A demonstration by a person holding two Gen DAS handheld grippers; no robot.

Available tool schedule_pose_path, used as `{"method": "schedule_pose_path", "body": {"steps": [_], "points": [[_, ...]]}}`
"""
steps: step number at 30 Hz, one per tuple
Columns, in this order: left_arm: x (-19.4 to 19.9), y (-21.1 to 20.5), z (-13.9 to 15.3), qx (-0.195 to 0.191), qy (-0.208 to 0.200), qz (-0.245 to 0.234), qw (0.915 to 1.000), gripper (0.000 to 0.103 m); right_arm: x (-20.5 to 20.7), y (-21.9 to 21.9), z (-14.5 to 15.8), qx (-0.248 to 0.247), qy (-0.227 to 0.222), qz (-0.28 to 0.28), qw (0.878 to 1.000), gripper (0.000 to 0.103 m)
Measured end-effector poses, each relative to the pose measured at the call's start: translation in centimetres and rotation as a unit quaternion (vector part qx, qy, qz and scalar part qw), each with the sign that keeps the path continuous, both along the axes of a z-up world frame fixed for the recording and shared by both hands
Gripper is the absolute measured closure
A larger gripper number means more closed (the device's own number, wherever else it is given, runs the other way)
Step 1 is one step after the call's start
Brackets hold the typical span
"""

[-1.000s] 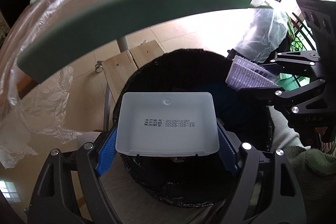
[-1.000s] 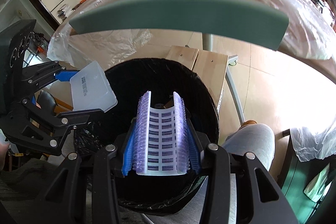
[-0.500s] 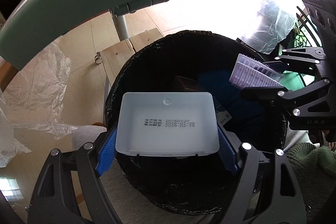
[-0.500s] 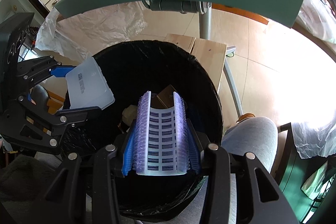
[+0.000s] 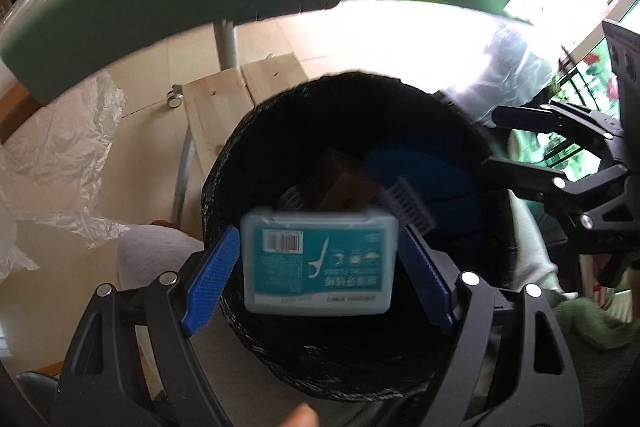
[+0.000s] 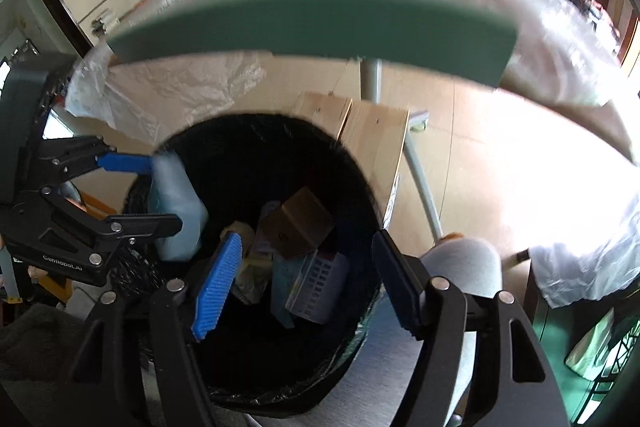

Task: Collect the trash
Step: 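Lower the case and clip into the bin and open both tools, then move both open tools back over the table toward the yellow cup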

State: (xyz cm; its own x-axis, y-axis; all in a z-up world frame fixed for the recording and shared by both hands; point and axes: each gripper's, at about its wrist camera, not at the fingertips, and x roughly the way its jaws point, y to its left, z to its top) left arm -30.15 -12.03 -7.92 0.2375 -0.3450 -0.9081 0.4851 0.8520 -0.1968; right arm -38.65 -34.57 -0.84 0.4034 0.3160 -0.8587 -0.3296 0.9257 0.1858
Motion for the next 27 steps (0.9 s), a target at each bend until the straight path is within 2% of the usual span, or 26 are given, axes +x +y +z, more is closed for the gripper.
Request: {"method": "schedule_pose_path", "body": {"steps": [4, 7, 9, 11, 13, 15, 17, 20, 22, 25, 27], "points": [[-0.2, 0.3, 2.7, -0.027, -0.023, -0.001, 0.9994, 0.02, -0.3, -0.9, 3.0, 0.009, -0.049, -0.007, 0.999, 0.029], [-0.5, 0.4, 5.6, -0.043, -0.059, 0.002, 0.9973, 0.018, -0.2, -1.5, 5.2, 0.016, -0.088, -0.015, 0.996, 0.024], [-0.6, 0.4, 8.0, -0.054, -0.09, 0.006, 0.9945, 0.017, -0.3, -1.7, 7.2, 0.016, -0.131, -0.025, 0.991, 0.014], [-0.1, 0.6, 10.7, -0.068, -0.132, 0.021, 0.9887, 0.009, -0.2, -1.8, 8.9, 0.011, -0.181, -0.037, 0.983, 0.005], [1.0, 1.1, 13.1, -0.088, -0.168, 0.04, 0.9811, 0.002, 0.2, -1.7, 10.6, 0.004, -0.233, -0.049, 0.971, 0.004], [3.0, 1.6, 15.4, -0.101, -0.196, 0.064, 0.9733, 0.002, 1.2, -1.2, 11.5, -0.007, -0.254, -0.058, 0.965, 0.004], [5.5, 1.5, 16.8, -0.106, -0.197, 0.072, 0.9719, 0.002, 2.8, -0.3, 12.2, -0.014, -0.268, -0.05, 0.962, 0.004], [10.1, 0.8, 17.7, -0.094, -0.179, 0.081, 0.9761, 0.002, 5.9, 1.0, 12.2, -0.009, -0.252, -0.035, 0.967, 0.004], [13.0, 0.1, 17.7, -0.087, -0.174, 0.082, 0.9774, 0.002, 8.6, 1.7, 11.8, 0.007, -0.222, -0.024, 0.975, 0.004], [17.7, -1.8, 16.7, -0.039, -0.175, 0.084, 0.9802, 0.002, 11.8, 2.9, 10.9, 0.018, -0.19, -0.019, 0.981, 0.004], [20.1, -2.8, 15.7, -0.018, -0.17, 0.084, 0.9817, 0.002, 13.7, 3.6, 10.2, 0.012, -0.178, -0.018, 0.984, 0.01]]}}
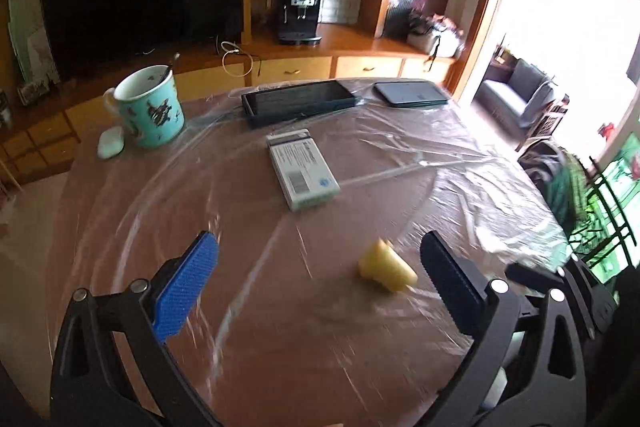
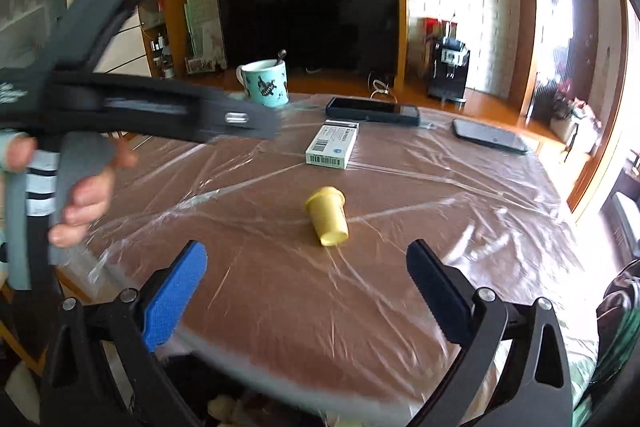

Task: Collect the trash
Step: 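Move both open tools back over the table toward the yellow cup, then grasp the white medicine box with the left tool while the right tool grasps the yellow cup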

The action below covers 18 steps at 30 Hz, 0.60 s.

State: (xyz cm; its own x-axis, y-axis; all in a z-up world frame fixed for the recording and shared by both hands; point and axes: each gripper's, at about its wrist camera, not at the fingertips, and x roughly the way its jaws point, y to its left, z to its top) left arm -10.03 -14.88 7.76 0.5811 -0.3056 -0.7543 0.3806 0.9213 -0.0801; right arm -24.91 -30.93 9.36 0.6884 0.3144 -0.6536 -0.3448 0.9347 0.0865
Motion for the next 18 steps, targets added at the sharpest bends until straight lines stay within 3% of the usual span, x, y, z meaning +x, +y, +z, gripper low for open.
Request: {"method": "schedule_pose_path", "body": {"steps": [8, 15, 18], "points": [[8.4, -2.9, -4.3, 0.044, 0.047, 0.027, 0.9976, 0.003, 6.1, 0.7, -2.5, 0.008, 0.076, -0.007, 0.997, 0.028], [11.4, -3.9, -6.9, 0.069, 0.074, 0.037, 0.9942, 0.019, 7.6, 1.7, -4.1, 0.003, 0.104, -0.004, 0.995, 0.04], [11.9, -4.0, -7.3, 0.063, 0.083, 0.038, 0.9939, 0.036, 8.0, 1.8, -4.5, 0.003, 0.113, -0.003, 0.994, 0.051]]}}
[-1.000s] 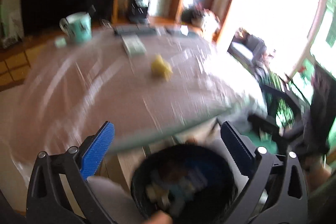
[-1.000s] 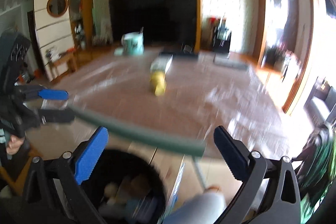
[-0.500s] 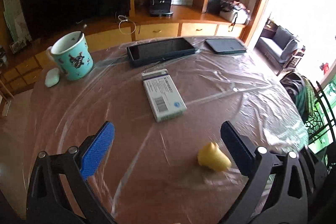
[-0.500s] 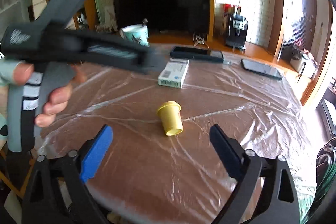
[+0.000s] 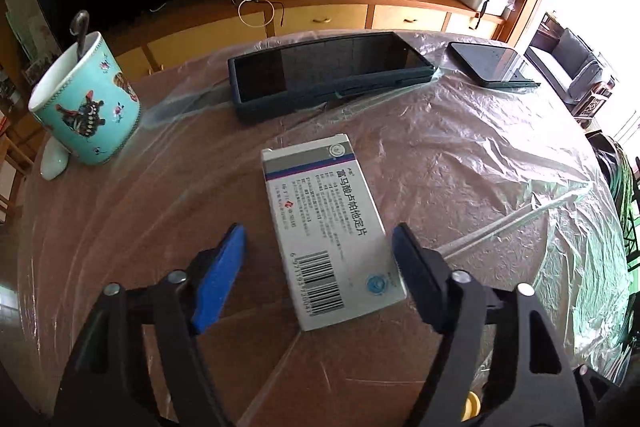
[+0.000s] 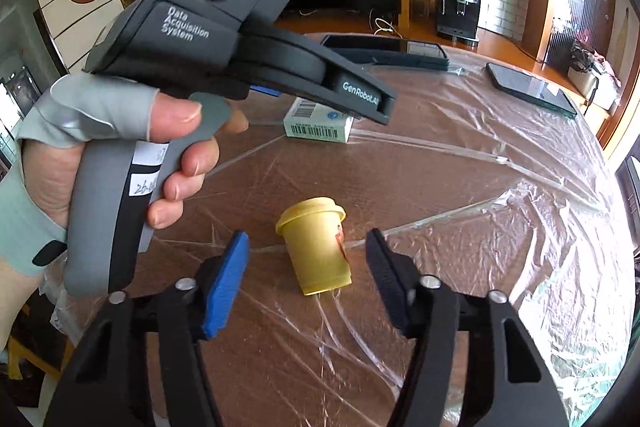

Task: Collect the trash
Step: 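Grasp the white medicine box with the left tool while the right tool grasps the yellow cup, then carry the medicine box and yellow cup over to the black bin with both tools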

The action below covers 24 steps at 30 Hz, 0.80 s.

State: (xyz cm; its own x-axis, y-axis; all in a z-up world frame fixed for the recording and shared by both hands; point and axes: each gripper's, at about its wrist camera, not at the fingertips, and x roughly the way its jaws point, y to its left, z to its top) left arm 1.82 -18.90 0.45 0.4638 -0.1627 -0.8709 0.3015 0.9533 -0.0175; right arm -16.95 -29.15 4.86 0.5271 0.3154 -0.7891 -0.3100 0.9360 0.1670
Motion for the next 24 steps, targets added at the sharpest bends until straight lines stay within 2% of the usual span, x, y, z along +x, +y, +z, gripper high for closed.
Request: {"method": "schedule_pose_path", "body": {"steps": [2, 3, 5, 9, 13, 24], "points": [[0.0, 0.1, -0.1, 0.005, -0.004, 0.0, 1.0, 0.047, 0.2, -0.1, -0.2, 0.001, 0.007, -0.001, 1.0, 0.062], [-0.1, 0.0, 0.0, 0.01, -0.006, -0.001, 0.9999, 0.05, 0.3, -0.2, -0.3, 0.003, 0.011, -0.001, 1.0, 0.068], [0.0, 0.1, -0.1, 0.006, -0.005, -0.005, 1.0, 0.051, 0.4, -0.3, -0.4, 0.01, 0.013, -0.002, 1.0, 0.072], [-0.6, 0.4, 0.0, 0.001, -0.007, -0.014, 0.9999, 0.052, 0.2, -0.8, -0.4, 0.022, 0.016, -0.004, 1.0, 0.073], [-1.5, 1.1, 0.5, -0.02, -0.008, -0.014, 0.9997, 0.052, -0.2, -1.4, 0.0, 0.034, 0.01, -0.007, 0.999, 0.073], [-7.1, 3.4, 3.3, -0.053, -0.035, -0.035, 0.9974, 0.051, -2.3, -4.9, 1.4, 0.069, 0.001, -0.029, 0.997, 0.072]]}}
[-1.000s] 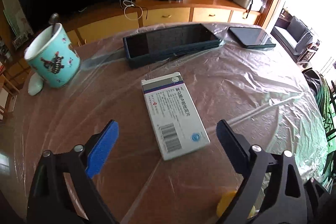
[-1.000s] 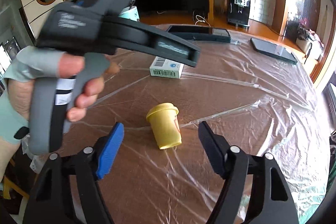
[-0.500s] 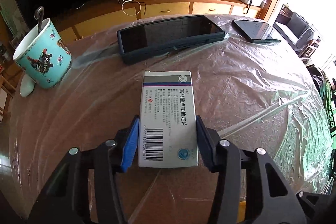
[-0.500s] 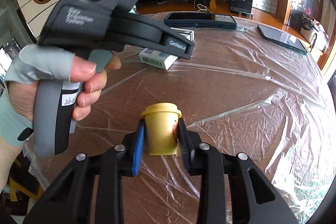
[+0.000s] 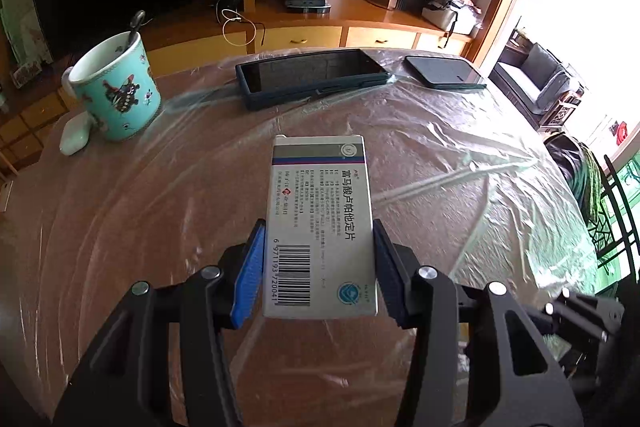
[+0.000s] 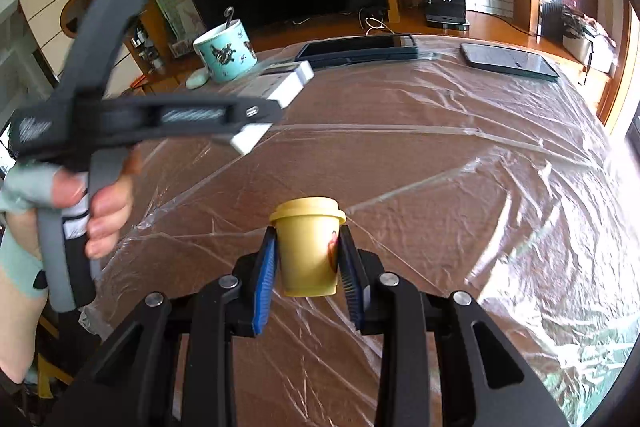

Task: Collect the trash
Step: 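Carry the medicine box and yellow cup over to the black bin with both tools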

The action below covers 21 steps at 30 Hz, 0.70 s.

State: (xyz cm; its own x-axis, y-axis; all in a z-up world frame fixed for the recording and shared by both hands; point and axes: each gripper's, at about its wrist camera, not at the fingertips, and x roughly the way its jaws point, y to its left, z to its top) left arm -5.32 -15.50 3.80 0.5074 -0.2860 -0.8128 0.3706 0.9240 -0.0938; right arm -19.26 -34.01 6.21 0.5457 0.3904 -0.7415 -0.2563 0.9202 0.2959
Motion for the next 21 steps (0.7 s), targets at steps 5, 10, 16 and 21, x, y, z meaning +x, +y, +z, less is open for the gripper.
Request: {"method": "schedule_pose_path", "body": {"steps": [5, 10, 16, 21], "points": [[-3.4, 0.1, 0.9, 0.012, -0.025, -0.011, 0.9996, 0.051, -0.9, -0.8, 0.7, 0.005, -0.007, -0.003, 1.0, 0.072], [-6.5, 0.9, 1.4, 0.004, -0.035, -0.01, 0.9993, 0.051, -2.3, -1.1, 1.5, 0.007, -0.014, 0.001, 1.0, 0.072], [-9.5, 2.1, 1.1, -0.003, -0.036, -0.001, 0.9993, 0.051, -4.1, -1.2, 1.9, 0.002, -0.018, 0.005, 1.0, 0.072], [-11.6, 3.1, 0.4, -0.005, -0.031, 0.006, 0.9995, 0.051, -5.2, -1.3, 1.9, 0.0, -0.017, 0.008, 1.0, 0.072]]}}
